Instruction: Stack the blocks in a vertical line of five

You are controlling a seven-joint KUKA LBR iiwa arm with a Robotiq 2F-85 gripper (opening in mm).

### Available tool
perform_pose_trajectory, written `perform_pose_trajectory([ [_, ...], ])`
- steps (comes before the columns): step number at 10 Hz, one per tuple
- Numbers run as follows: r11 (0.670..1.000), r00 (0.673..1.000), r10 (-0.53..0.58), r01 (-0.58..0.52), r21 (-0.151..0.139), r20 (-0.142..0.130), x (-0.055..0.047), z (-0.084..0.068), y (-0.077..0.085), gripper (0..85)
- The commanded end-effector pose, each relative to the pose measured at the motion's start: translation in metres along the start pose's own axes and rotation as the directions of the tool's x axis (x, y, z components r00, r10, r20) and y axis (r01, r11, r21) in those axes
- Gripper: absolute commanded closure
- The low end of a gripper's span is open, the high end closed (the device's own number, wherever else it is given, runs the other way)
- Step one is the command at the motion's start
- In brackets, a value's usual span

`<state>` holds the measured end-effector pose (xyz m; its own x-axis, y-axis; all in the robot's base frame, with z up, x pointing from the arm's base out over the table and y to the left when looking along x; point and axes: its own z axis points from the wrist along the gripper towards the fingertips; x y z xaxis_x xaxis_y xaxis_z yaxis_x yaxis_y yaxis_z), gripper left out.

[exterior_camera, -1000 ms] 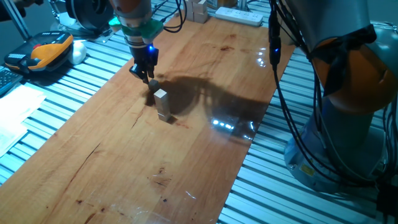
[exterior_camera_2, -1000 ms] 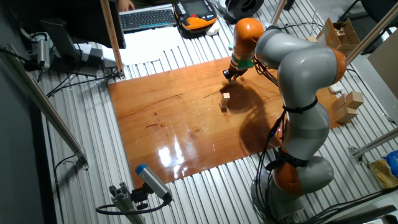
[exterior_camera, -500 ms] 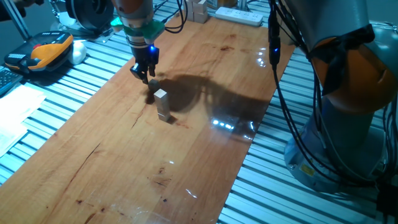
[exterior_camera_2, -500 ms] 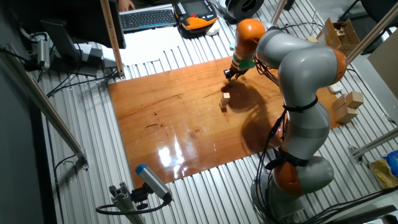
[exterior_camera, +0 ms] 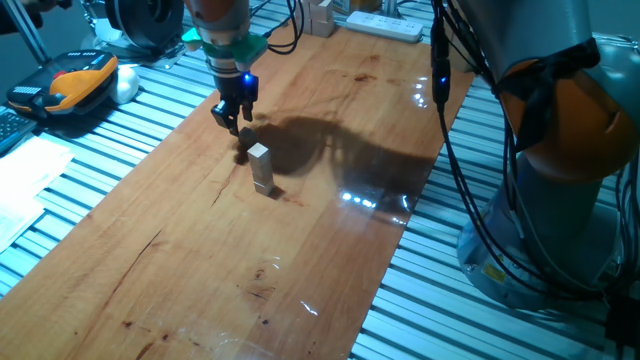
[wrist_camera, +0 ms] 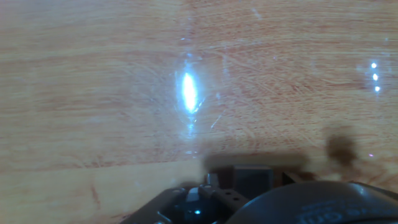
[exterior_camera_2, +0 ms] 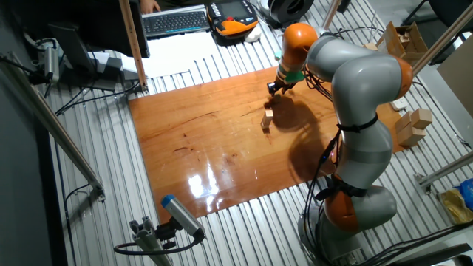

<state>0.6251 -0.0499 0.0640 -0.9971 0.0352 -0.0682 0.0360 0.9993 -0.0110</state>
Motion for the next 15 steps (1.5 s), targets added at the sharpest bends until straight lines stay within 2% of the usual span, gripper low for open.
perform_pose_trajectory([
  [1, 1.000, 1.000, -0.001, 0.001, 0.003, 0.002, 0.000, 0.000, 0.000, 34.0],
  [3, 1.000, 1.000, 0.006, -0.006, 0.005, 0.003, 0.000, 0.005, 0.001, 34.0],
  [4, 1.000, 1.000, 0.010, -0.010, 0.003, 0.006, 0.000, 0.007, 0.001, 17.0],
  [12, 1.000, 1.000, 0.023, -0.022, -0.007, 0.013, 0.003, 0.020, -0.001, 17.0],
  [13, 1.000, 1.000, 0.024, -0.024, -0.003, 0.015, 0.003, 0.020, 0.000, 34.0],
  [15, 1.000, 1.000, 0.026, -0.026, -0.002, 0.018, 0.004, 0.021, 0.000, 34.0],
])
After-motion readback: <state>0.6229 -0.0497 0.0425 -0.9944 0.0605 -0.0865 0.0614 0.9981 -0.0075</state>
